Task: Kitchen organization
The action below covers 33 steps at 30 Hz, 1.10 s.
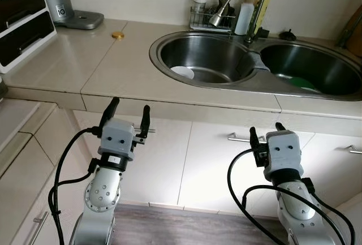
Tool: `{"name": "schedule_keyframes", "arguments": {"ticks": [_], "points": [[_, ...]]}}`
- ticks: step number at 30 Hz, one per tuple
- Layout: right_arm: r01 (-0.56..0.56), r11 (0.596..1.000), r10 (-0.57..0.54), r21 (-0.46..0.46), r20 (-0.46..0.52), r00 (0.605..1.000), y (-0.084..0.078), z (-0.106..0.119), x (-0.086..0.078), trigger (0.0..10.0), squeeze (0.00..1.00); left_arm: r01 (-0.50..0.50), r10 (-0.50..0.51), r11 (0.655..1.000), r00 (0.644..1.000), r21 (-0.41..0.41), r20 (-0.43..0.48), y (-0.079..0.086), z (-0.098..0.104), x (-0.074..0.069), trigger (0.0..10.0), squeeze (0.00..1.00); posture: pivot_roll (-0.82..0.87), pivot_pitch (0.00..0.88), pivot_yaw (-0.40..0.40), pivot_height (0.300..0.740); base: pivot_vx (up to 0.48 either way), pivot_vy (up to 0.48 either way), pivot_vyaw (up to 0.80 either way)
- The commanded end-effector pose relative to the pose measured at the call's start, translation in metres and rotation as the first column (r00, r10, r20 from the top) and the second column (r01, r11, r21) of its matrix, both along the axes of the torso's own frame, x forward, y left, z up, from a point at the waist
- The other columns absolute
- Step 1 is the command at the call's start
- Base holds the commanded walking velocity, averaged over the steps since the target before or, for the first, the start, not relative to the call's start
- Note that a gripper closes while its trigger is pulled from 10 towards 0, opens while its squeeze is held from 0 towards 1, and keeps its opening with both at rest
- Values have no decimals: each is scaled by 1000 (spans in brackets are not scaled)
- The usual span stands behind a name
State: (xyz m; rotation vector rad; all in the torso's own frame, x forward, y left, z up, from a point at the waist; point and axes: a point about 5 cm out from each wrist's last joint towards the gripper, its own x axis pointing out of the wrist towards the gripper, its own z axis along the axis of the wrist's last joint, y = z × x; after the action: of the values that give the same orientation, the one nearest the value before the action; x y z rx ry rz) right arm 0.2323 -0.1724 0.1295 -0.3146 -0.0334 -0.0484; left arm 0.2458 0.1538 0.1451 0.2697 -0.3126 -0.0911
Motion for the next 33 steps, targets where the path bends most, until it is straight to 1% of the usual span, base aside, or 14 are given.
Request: {"name": "schedule_keyframes", "arguments": {"ticks": [1, 3, 5, 10, 14, 16, 23, 33], "points": [[6, 1000, -6, -28, -10, 1000, -3, -4, -1, 10000, 0, 15, -15, 1000, 999, 1, -48, -3, -9, 0, 10000, 0, 95, 0, -80, 740, 0, 0, 0], [-5, 998, 3, -68, -30, 1000, -4, -10, -2, 10000, 0, 12, -11, 1000, 996, 4, -91, -3, -16, 1, 10000, 0, 95, 0, -78, 740, 0, 0, 0], [-4, 998, 2, -60, -37, 999, -5, -12, -2, 10000, 0, 10, -10, 1000, 995, -1, -96, -3, -18, 1, 10000, 0, 96, 0, -78, 740, 0, 0, 0], [-3, 999, 1, -35, -36, 999, -4, -13, 0, 10000, 0, 8, -8, 1000, 990, 0, -144, -2, -24, 2, 10000, 0, 95, 0, -74, 740, 0, 0, 0], [2, 1000, -3, -30, -36, 999, -4, -13, 0, 10000, 0, 13, -13, 1000, 989, 2, -150, -2, -25, 3, 10000, 0, 95, 0, -72, 740, 0, 0, 0], [2, 1000, -3, -26, -35, 999, -4, -13, 1, 10000, 0, 14, -14, 1000, 988, 3, -155, -3, -26, 3, 10000, 0, 94, 0, -71, 740, 0, 0, -800], [8, 1000, -9, -18, -27, 1000, -5, -11, 2, 10000, 0, 26, -22, 999, 987, 22, -158, -4, -25, 4, 10000, 0, 93, 0, -70, 740, 0, 0, 0], [25, 999, -25, -29, -4, 1000, -7, -6, 3, 10000, 0, 60, -52, 996, 992, 59, -119, -9, -18, 2, 10000, 0, 92, 0, -74, 740, 0, 0, -800]]}}
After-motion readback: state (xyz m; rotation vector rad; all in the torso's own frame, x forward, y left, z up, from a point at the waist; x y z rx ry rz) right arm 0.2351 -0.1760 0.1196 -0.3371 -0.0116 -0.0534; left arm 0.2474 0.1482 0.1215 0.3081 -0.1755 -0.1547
